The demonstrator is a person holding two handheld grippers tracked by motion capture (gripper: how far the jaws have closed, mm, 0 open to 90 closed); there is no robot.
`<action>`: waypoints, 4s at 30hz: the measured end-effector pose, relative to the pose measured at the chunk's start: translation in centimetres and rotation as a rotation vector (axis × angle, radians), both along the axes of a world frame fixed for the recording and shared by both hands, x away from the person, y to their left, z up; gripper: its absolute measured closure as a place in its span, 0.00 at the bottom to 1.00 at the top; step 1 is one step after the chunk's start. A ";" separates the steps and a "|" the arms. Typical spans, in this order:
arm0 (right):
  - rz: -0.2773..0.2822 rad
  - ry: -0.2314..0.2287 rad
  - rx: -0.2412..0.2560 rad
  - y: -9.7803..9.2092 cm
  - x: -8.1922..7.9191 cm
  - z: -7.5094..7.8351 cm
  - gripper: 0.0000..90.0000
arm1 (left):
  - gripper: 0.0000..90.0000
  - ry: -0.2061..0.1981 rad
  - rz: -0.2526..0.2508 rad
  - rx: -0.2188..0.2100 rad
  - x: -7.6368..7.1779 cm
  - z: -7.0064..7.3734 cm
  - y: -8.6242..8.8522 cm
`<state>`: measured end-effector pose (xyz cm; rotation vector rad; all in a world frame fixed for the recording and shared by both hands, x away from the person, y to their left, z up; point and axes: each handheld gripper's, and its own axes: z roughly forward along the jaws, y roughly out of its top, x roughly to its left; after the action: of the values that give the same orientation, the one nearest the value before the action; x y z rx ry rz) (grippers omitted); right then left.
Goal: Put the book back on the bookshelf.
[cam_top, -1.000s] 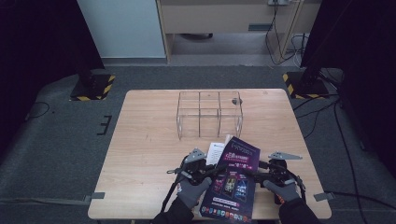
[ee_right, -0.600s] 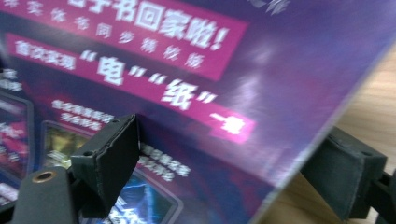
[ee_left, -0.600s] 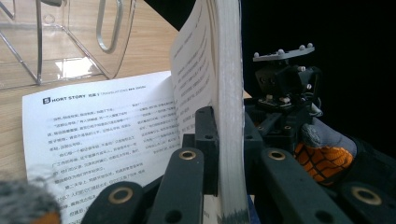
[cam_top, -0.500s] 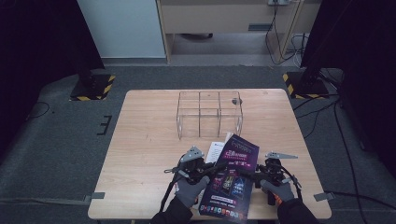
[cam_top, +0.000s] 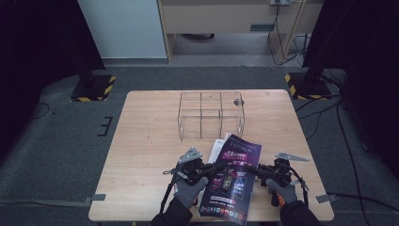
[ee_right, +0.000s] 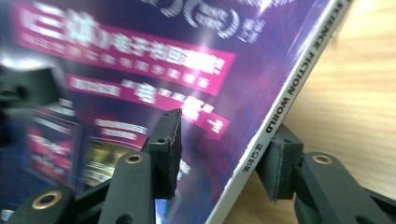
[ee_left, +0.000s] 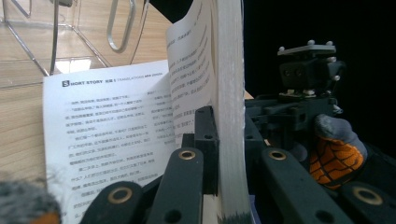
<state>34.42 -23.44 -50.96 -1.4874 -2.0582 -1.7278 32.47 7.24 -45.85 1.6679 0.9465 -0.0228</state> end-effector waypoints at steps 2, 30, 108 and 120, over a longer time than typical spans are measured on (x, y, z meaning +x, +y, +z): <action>0.010 -0.008 -0.001 0.3 0.0 0.0 0.53 | 0.92 0.003 0.001 -0.001 0.0 -0.2 0.0; 0.016 0.047 -0.027 0.1 0.0 1.5 0.85 | 0.91 0.006 0.042 0.090 0.3 -1.0 1.3; 0.093 -0.230 -0.162 2.9 -1.3 5.3 0.78 | 0.89 -0.086 0.023 0.096 0.0 -0.2 1.1; 0.095 -0.165 -0.103 2.8 0.5 3.4 0.46 | 0.92 -0.127 -0.044 0.044 -0.5 0.6 0.7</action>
<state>34.88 -20.62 -47.53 -1.2870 -2.2907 -1.7881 31.96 7.96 -45.24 1.7099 0.8204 0.0742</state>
